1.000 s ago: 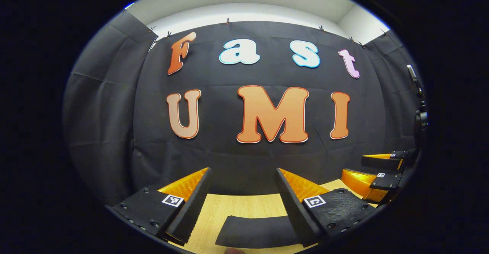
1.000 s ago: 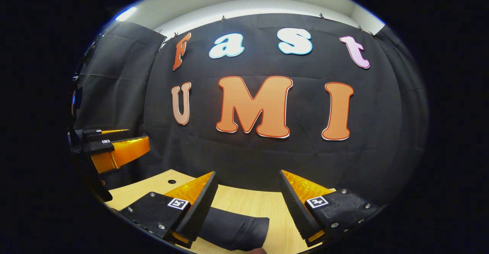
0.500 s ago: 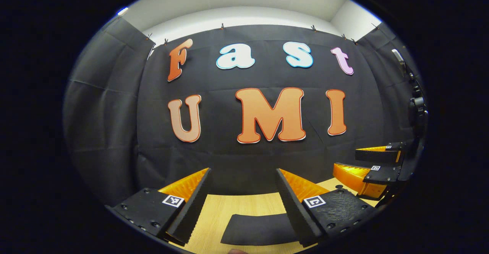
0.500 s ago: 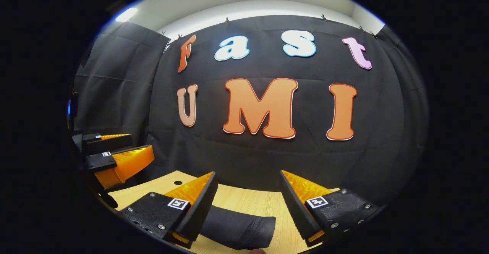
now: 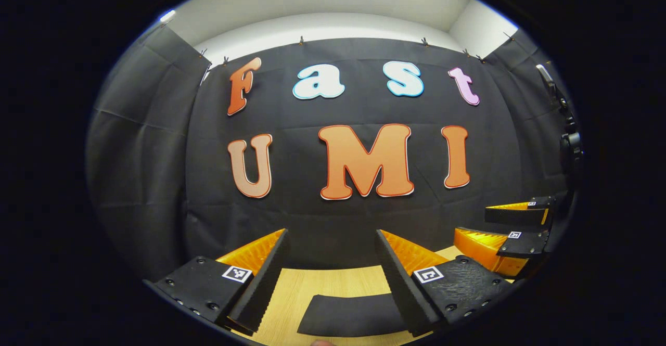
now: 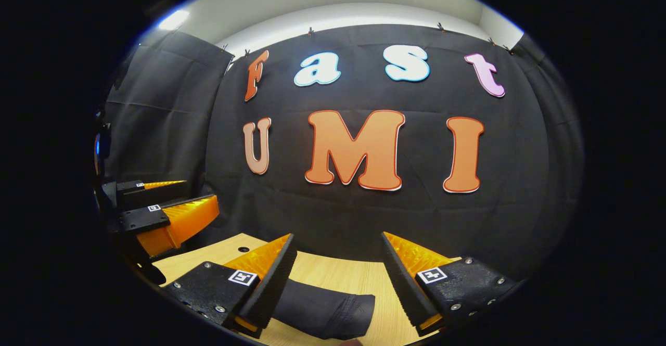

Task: Grasp the waist and the cuffs of the jeans and fold them to make the two legs overlap; first hold the waist and fold one-third of the jeans toward the cuffs, then hold the cuffs and fold the remaining one-third in the same direction to finish folding.

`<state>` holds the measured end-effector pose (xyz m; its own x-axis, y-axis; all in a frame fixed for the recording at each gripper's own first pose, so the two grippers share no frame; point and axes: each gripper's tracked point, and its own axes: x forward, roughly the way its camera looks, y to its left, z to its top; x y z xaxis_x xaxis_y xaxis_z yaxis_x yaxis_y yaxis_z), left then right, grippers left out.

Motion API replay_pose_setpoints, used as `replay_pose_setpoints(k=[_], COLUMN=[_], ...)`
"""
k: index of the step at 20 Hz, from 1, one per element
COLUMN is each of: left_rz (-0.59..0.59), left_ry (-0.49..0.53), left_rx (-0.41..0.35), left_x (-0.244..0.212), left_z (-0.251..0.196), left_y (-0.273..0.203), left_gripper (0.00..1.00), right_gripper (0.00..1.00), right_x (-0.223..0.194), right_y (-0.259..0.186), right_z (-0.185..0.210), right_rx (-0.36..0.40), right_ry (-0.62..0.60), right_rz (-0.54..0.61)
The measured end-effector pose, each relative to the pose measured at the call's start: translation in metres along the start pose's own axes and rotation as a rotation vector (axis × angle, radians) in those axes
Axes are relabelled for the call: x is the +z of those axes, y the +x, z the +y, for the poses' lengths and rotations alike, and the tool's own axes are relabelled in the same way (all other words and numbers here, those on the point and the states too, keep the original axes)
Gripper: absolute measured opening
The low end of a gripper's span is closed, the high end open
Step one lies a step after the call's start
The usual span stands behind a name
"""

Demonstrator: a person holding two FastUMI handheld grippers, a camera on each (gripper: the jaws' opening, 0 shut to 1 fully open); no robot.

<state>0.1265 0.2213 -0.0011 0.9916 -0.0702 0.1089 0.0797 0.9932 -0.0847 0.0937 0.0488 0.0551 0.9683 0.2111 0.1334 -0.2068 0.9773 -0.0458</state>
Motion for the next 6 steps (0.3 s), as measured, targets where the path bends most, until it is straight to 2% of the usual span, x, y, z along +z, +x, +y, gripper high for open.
replay_pose_setpoints(k=[6], left_rz=[0.006], left_ry=[0.011], left_rx=[-0.014], left_x=[-0.0073], left_z=[-0.0108], left_y=[-0.0074], left_gripper=[0.96], right_gripper=[0.96], right_x=[-0.0008], right_y=[-0.0031], right_z=[0.0008], right_rx=[-0.003], right_ry=[0.001], right_rz=[-0.003])
